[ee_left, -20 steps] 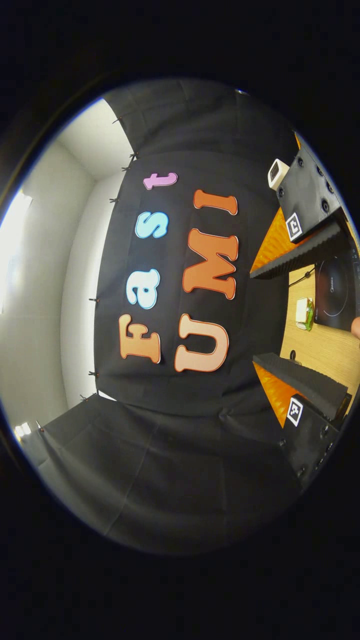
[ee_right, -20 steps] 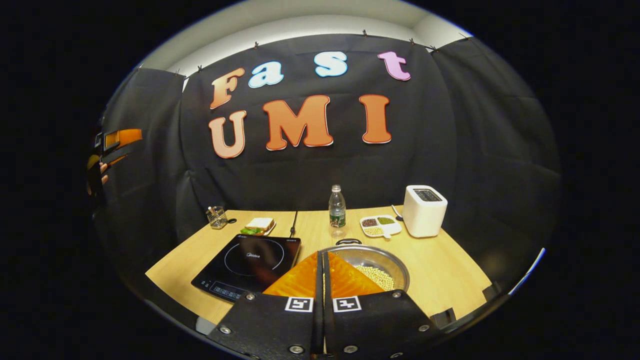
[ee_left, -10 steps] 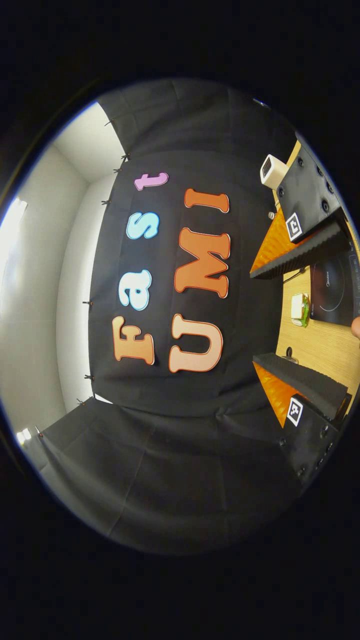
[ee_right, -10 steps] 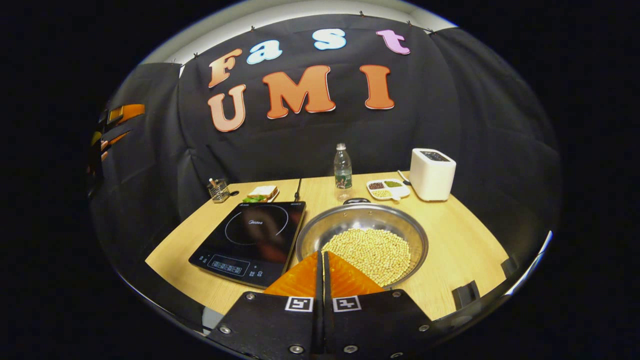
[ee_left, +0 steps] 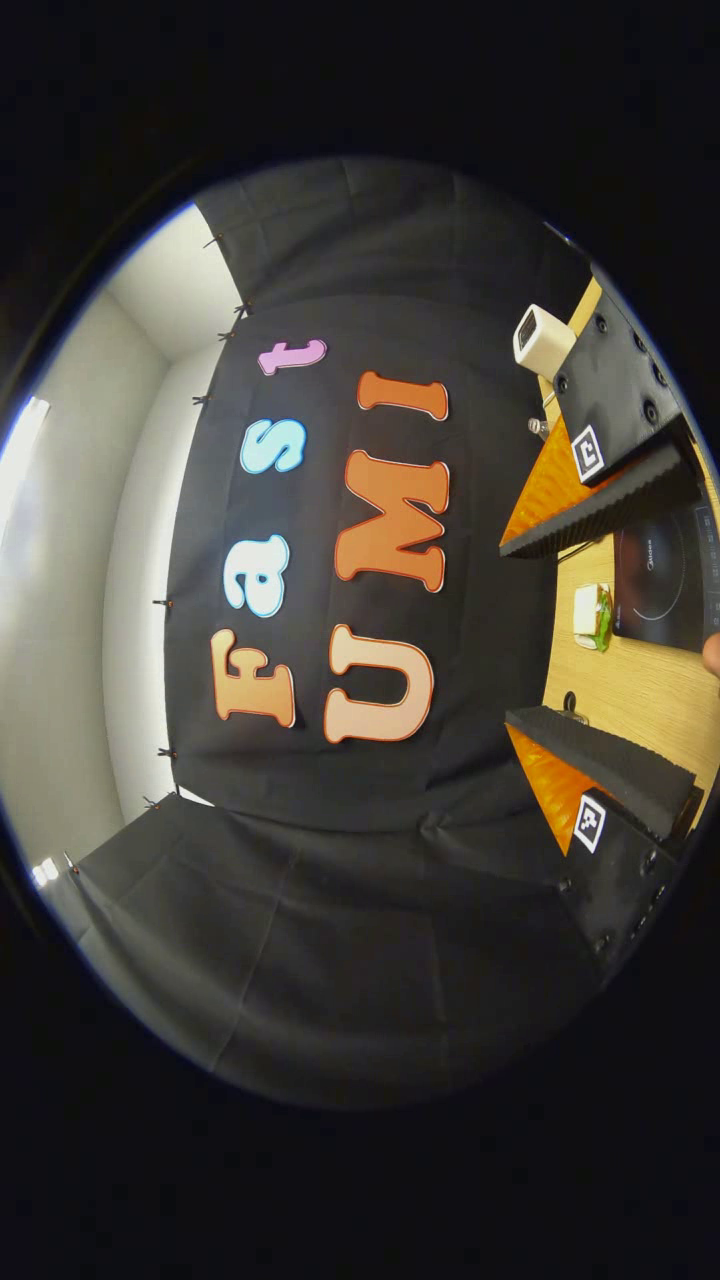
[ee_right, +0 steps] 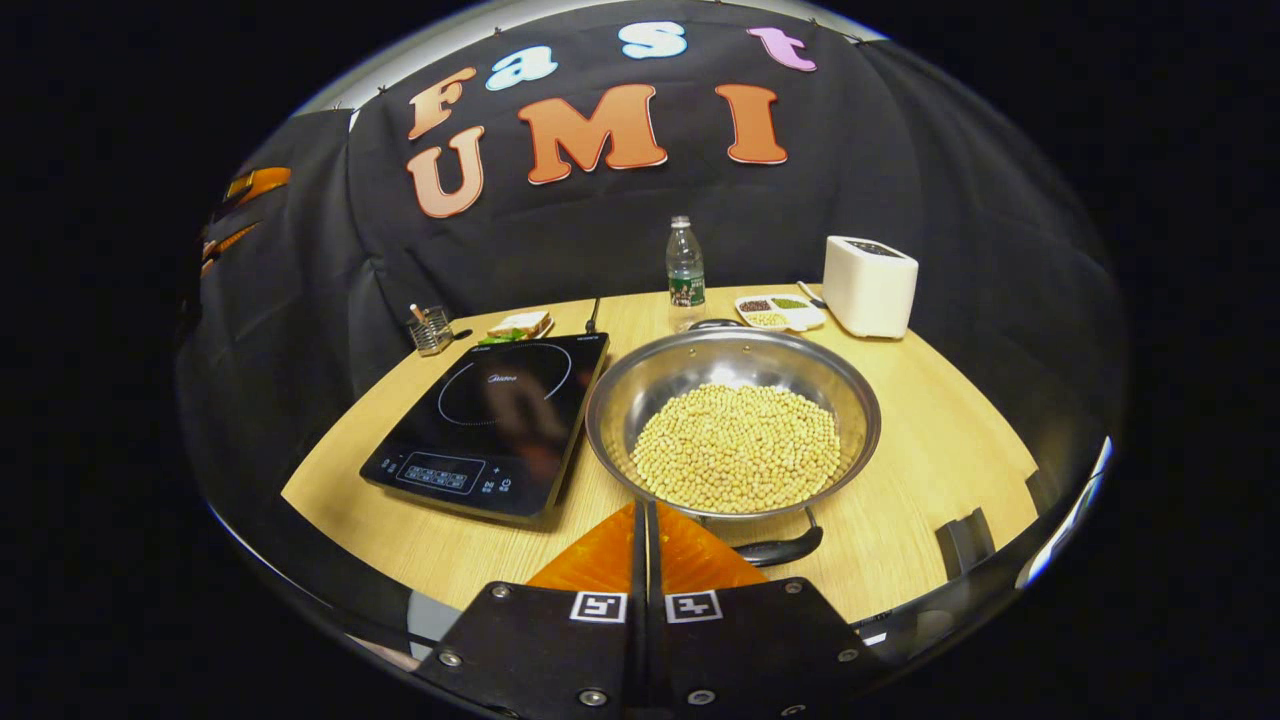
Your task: First push the handle of the pot to place it horizontally, then grasp the pot with both hands and set it on the induction cooktop.
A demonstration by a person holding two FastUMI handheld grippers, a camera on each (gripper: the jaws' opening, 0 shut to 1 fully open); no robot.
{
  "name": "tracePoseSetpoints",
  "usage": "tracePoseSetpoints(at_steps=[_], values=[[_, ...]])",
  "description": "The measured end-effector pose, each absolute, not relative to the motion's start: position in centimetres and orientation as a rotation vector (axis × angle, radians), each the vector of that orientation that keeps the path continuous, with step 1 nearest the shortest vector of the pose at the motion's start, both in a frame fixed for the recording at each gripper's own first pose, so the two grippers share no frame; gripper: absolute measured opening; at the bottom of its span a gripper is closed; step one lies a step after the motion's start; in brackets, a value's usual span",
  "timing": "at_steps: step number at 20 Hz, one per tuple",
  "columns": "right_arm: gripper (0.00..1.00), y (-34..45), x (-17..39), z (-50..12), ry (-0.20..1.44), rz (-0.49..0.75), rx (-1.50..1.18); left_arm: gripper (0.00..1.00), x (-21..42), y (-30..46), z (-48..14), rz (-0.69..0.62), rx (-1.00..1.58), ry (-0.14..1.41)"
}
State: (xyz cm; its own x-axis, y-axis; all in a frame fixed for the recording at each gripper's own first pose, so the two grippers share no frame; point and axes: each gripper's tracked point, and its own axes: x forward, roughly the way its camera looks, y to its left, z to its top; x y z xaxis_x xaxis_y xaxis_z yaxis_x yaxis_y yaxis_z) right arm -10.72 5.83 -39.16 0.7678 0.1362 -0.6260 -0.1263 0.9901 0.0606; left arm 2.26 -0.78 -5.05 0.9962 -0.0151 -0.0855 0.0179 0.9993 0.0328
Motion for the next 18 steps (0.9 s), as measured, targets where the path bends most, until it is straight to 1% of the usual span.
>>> tracePoseSetpoints(at_steps=[8, 11, 18], values=[[0.00, 4.5, -11.2, -42.5, 0.763, 0.116, 0.024, 0.97, 1.8, -2.0, -5.3, -0.036, 0.038, 0.090], [0.00, 3.7, -11.2, -43.8, 0.796, 0.092, 0.029, 0.98, 1.8, -1.9, -5.2, -0.030, 0.039, 0.083], [0.00, 0.5, -10.7, -44.7, 0.816, 0.012, 0.033, 0.98, 1.8, -2.1, -5.2, -0.033, 0.042, 0.086]])
